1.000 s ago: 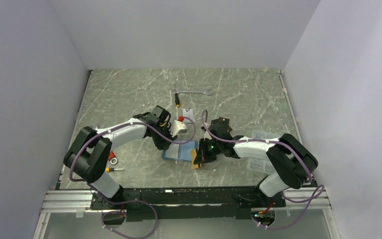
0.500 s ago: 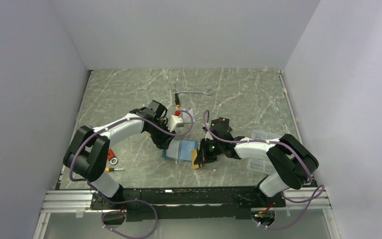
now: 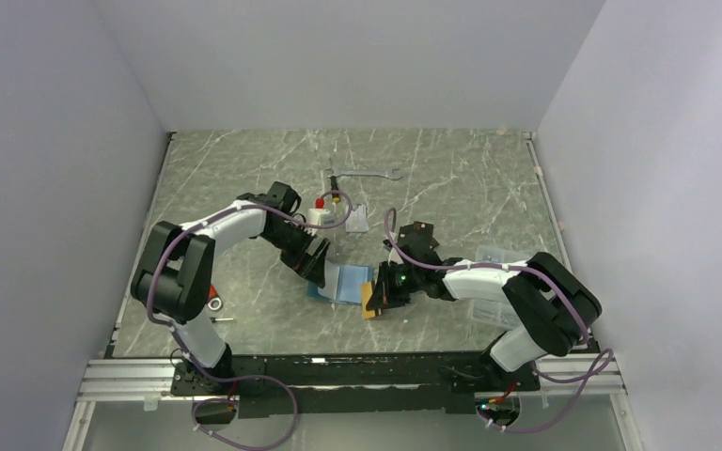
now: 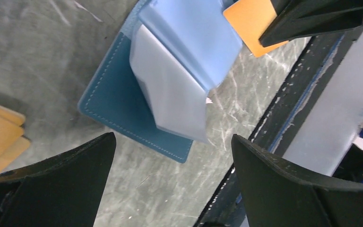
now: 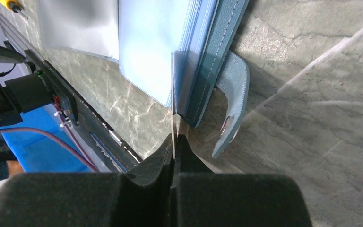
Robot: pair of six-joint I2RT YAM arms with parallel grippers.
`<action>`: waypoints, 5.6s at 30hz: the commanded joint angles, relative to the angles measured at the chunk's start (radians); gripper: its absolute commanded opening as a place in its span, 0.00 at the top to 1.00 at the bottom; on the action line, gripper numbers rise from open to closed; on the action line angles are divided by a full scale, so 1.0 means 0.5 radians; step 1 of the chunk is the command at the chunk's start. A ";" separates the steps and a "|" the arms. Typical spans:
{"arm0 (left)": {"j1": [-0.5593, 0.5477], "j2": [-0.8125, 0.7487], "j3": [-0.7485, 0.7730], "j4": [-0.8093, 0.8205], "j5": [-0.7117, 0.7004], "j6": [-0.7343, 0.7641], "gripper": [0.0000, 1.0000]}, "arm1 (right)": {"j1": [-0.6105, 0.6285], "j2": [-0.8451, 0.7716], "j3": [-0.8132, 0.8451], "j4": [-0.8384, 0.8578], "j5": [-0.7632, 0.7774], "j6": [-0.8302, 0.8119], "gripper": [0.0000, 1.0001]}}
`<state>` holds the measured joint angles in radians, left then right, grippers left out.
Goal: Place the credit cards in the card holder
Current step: Open the card holder at the center of the board, then insert the credit card into the card holder.
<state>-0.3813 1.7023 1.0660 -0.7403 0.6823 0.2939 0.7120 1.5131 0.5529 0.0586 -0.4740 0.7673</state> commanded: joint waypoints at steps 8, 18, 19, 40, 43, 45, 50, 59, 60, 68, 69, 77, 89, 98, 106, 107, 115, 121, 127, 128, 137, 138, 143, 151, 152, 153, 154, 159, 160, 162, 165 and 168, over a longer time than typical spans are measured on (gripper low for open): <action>-0.006 0.226 0.063 0.072 0.125 -0.152 0.09 | -0.007 0.023 -0.043 0.070 0.031 0.033 1.00; -0.007 0.274 0.147 0.088 0.197 -0.164 0.83 | -0.040 0.017 -0.111 0.149 -0.017 0.046 1.00; -0.007 0.278 0.151 0.083 0.202 -0.157 0.85 | -0.050 0.010 -0.132 0.162 -0.025 0.049 1.00; -0.007 0.201 0.140 0.052 0.129 -0.078 0.86 | -0.142 -0.085 -0.234 0.206 -0.079 0.041 1.00; -0.007 0.200 0.140 0.049 0.132 -0.077 0.86 | -0.142 -0.079 -0.230 0.207 -0.085 0.046 1.00; -0.007 0.195 0.139 0.051 0.133 -0.079 0.86 | -0.143 -0.065 -0.223 0.230 -0.091 0.056 1.00; -0.007 0.179 0.141 0.049 0.140 -0.075 0.86 | -0.142 -0.041 -0.194 0.236 -0.100 0.054 1.00; -0.010 0.172 0.147 0.048 0.143 -0.059 0.87 | -0.138 0.038 -0.126 0.238 -0.151 0.018 1.00; -0.010 0.173 0.150 0.045 0.145 -0.061 0.87 | -0.137 0.049 -0.111 0.231 -0.159 0.011 1.00; -0.009 0.177 0.164 0.033 0.149 -0.057 0.88 | -0.125 0.065 -0.056 0.191 -0.171 -0.025 1.00; -0.009 0.176 0.166 0.032 0.151 -0.056 0.88 | -0.122 0.061 -0.054 0.189 -0.174 -0.028 1.00; -0.011 0.158 0.165 0.020 0.139 -0.043 0.89 | -0.103 0.035 0.020 0.104 -0.164 -0.069 1.00; -0.012 0.165 0.186 0.008 0.131 -0.047 0.89 | -0.014 -0.081 0.119 -0.037 -0.124 -0.092 1.00; -0.010 0.131 0.185 -0.009 0.207 -0.017 0.88 | 0.042 0.005 0.340 -0.108 -0.119 -0.138 1.00; 0.012 0.105 0.178 -0.042 0.256 0.014 0.87 | 0.045 0.180 0.450 -0.075 -0.163 -0.143 1.00; 0.018 0.105 0.180 -0.046 0.262 0.016 0.87 | 0.044 0.206 0.466 -0.068 -0.167 -0.142 1.00; 0.035 0.116 0.196 -0.103 0.291 0.065 0.87 | 0.073 0.396 0.650 -0.043 -0.211 -0.151 1.00; 0.103 0.147 0.191 -0.228 0.350 0.224 0.85 | 0.079 0.504 0.690 -0.017 -0.238 -0.152 1.00; 0.155 0.123 0.113 -0.314 0.245 0.403 0.83 | 0.082 0.608 0.679 0.077 -0.284 -0.119 1.00; 0.155 0.108 0.099 -0.310 0.220 0.420 0.83 | 0.085 0.621 0.675 0.092 -0.287 -0.113 1.00; 0.155 0.124 0.039 -0.263 0.117 0.448 0.83 | 0.123 0.631 0.721 0.103 -0.271 -0.109 1.00; 0.157 0.134 0.036 -0.253 0.131 0.446 0.84 | 0.125 0.613 0.731 0.085 -0.264 -0.115 1.00; 0.111 0.235 0.120 -0.241 0.409 0.377 0.85 | 0.123 0.493 0.669 0.022 -0.200 -0.116 1.00; -0.037 0.392 0.111 -0.080 0.782 0.208 0.84 | 0.114 0.317 0.451 -0.029 -0.077 -0.099 1.00; -0.041 0.407 0.095 -0.054 0.807 0.185 0.84 | 0.111 0.310 0.417 -0.019 -0.073 -0.092 1.00; -0.041 0.420 0.079 -0.034 0.817 0.168 0.82 | 0.107 0.309 0.395 -0.011 -0.062 -0.088 1.00; -0.044 0.432 0.063 -0.020 0.817 0.166 0.79 | 0.105 0.303 0.372 -0.003 -0.055 -0.080 1.00; -0.045 0.432 0.041 -0.050 0.753 0.220 0.28 | 0.082 0.339 0.335 0.048 -0.069 -0.067 1.00; -0.038 0.403 0.040 -0.056 0.729 0.224 0.04 | 0.084 0.355 0.347 0.049 -0.070 -0.072 1.00; -0.017 0.335 0.055 -0.086 0.686 0.256 0.01 | 0.082 0.391 0.369 0.049 -0.077 -0.083 1.00; 0.032 0.240 0.092 -0.185 0.637 0.338 0.01 | 0.083 0.437 0.384 0.042 -0.071 -0.093 1.00; 0.080 0.139 0.120 -0.327 0.564 0.459 0.01 | 0.082 0.443 0.368 0.032 -0.040 -0.093 1.00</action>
<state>-0.3737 1.8648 1.0908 -0.8188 1.0058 0.4221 0.7563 1.7096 0.7326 0.0807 -0.5453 0.7368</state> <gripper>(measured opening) 0.994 0.008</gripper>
